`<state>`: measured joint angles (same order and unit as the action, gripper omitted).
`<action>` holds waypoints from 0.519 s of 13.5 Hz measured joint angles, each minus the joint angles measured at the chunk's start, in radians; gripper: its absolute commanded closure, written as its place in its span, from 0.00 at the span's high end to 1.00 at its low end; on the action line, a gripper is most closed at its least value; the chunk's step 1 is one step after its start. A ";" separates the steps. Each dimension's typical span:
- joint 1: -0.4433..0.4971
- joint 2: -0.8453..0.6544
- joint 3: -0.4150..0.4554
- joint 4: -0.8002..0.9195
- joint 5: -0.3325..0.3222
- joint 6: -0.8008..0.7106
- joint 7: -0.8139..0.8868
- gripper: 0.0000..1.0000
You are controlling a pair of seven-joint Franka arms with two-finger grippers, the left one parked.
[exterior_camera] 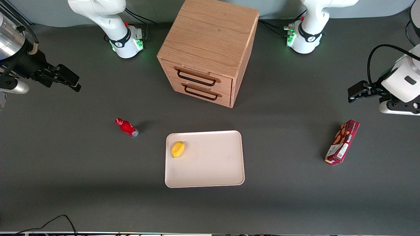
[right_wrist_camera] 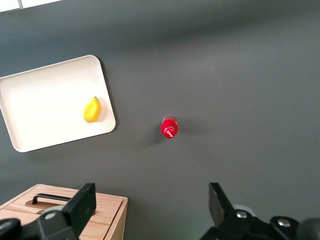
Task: Place coke bottle on tray
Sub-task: 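Move the open right gripper down over the red Coca-Cola bottle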
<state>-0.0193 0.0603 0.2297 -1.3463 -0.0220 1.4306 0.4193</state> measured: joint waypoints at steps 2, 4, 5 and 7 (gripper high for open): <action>0.001 0.015 0.002 -0.013 0.000 0.004 0.000 1.00; 0.001 0.033 0.002 -0.063 0.001 0.042 0.000 1.00; 0.001 0.040 0.003 -0.107 0.002 0.082 0.000 1.00; 0.001 0.047 0.003 -0.211 0.002 0.174 0.000 1.00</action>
<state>-0.0185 0.1076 0.2329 -1.5570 -0.0203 1.6048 0.4191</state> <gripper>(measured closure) 0.000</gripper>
